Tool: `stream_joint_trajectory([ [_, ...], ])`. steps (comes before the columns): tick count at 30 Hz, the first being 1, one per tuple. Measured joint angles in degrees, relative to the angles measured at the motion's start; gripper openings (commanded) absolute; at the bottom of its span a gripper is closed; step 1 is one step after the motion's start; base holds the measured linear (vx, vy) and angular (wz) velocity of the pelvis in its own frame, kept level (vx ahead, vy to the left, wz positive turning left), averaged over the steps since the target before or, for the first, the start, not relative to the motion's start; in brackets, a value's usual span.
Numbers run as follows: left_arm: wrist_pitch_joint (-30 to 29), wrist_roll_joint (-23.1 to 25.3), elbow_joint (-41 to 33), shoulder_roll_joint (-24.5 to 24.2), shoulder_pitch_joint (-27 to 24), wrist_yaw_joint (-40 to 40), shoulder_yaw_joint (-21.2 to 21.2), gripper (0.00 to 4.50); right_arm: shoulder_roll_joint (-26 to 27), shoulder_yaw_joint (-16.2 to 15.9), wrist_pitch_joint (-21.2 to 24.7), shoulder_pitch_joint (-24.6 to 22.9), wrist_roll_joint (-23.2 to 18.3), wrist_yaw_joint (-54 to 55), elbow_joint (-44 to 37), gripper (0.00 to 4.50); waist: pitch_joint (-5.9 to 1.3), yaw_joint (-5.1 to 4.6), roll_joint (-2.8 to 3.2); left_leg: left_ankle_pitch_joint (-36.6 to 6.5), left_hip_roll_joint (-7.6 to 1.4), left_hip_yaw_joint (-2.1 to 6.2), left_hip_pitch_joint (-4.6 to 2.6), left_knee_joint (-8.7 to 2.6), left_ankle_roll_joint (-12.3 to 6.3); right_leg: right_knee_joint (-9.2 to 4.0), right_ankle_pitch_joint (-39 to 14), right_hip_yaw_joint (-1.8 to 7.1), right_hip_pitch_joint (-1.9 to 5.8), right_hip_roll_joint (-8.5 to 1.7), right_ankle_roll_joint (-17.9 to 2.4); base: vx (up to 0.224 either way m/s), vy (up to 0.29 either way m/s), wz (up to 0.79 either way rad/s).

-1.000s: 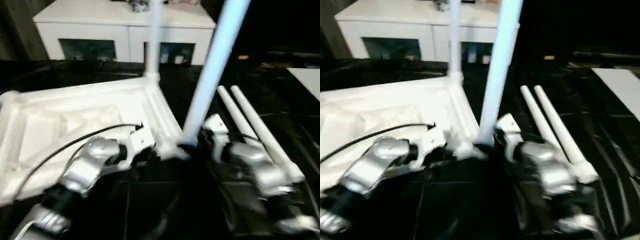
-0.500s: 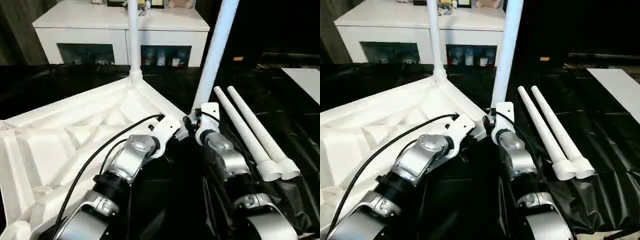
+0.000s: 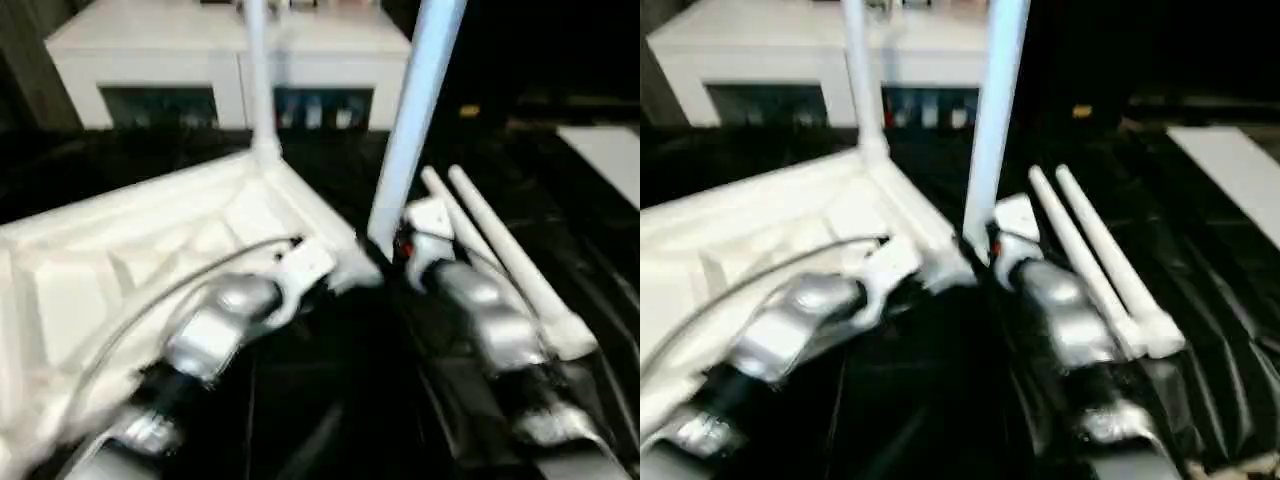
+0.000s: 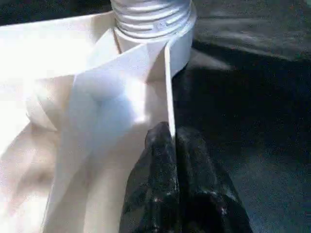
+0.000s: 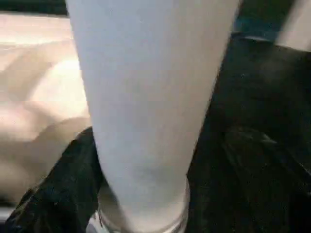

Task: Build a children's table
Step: Rotate leg to tighten

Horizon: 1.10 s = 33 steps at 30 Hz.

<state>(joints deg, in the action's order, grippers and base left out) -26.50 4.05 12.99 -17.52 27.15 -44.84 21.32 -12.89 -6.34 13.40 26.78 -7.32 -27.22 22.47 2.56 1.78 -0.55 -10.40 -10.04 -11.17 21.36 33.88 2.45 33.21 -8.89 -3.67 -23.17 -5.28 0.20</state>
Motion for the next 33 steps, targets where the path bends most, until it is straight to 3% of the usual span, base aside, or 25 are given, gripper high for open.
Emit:
stream_joint_trajectory([
  [2, 3.6, -1.9, -1.5, -3.1, -1.6, -5.3, 0.3, 0.00, -5.4, -3.0, -0.2, -2.0, -0.9, -8.9, -3.1, 4.06, -0.03, 0.49, 0.05, 0.0, -0.02, -0.02, 0.02, -0.11, -0.02, -0.01, 0.0, 0.00, 0.03, 0.01, 0.0, 0.054, -0.008, 0.05],
  [5, 5.8, -4.4, -2.8, -6.2, -2.8, -11.0, 0.3, 0.00, -8.7, -3.9, 0.2, -4.3, -3.8, -18.3, -6.0, 4.06, -0.04, 1.04, 0.11, -0.1, -0.02, -0.09, 0.02, -0.33, -0.09, -0.02, -0.2, 0.00, -0.02, 0.01, 0.1, 0.053, -0.006, 0.02],
  [9, 6.0, -4.4, -2.7, -6.8, -2.8, -12.7, 0.3, 0.00, -11.5, -5.0, 2.2, -4.9, -5.6, -25.6, -6.7, 4.06, -0.02, 1.33, 0.10, -0.1, -0.02, -0.14, 0.02, -0.25, -0.10, 0.00, -0.2, 0.03, -0.02, 0.00, 0.1, 0.000, 0.000, 0.00],
  [15, 6.9, -4.3, -1.5, -6.8, -2.3, -13.4, 0.7, 0.00, -11.8, -5.4, 2.2, -4.6, -5.5, -27.0, -6.2, 4.06, -0.01, 1.35, 0.09, -0.1, -0.02, -0.16, -0.02, -0.21, -0.07, 0.01, -0.2, 0.09, 0.03, 0.00, 0.0, 0.000, 0.000, 0.00],
  [28, 8.0, -4.4, -0.8, -7.1, -2.2, -14.8, 0.7, 0.00, -12.1, -5.3, 2.1, -3.9, -5.2, -28.3, -4.2, 2.89, -0.01, 1.60, 0.07, -0.1, -0.03, -0.16, -0.05, -0.14, -0.07, 0.21, -0.1, 0.09, 0.05, -0.01, 0.0, 0.000, 0.000, 0.00],
  [33, 8.1, -4.3, -0.7, -7.1, -2.2, -14.9, 0.7, 0.00, -12.1, -5.4, 1.5, -3.9, -4.3, -28.7, -4.2, 2.69, -0.01, 1.56, 0.06, -0.1, -0.03, -0.16, -0.05, -0.05, -0.07, 0.24, -0.1, 0.11, 0.07, -0.01, 0.0, 0.000, 0.000, 0.00],
])
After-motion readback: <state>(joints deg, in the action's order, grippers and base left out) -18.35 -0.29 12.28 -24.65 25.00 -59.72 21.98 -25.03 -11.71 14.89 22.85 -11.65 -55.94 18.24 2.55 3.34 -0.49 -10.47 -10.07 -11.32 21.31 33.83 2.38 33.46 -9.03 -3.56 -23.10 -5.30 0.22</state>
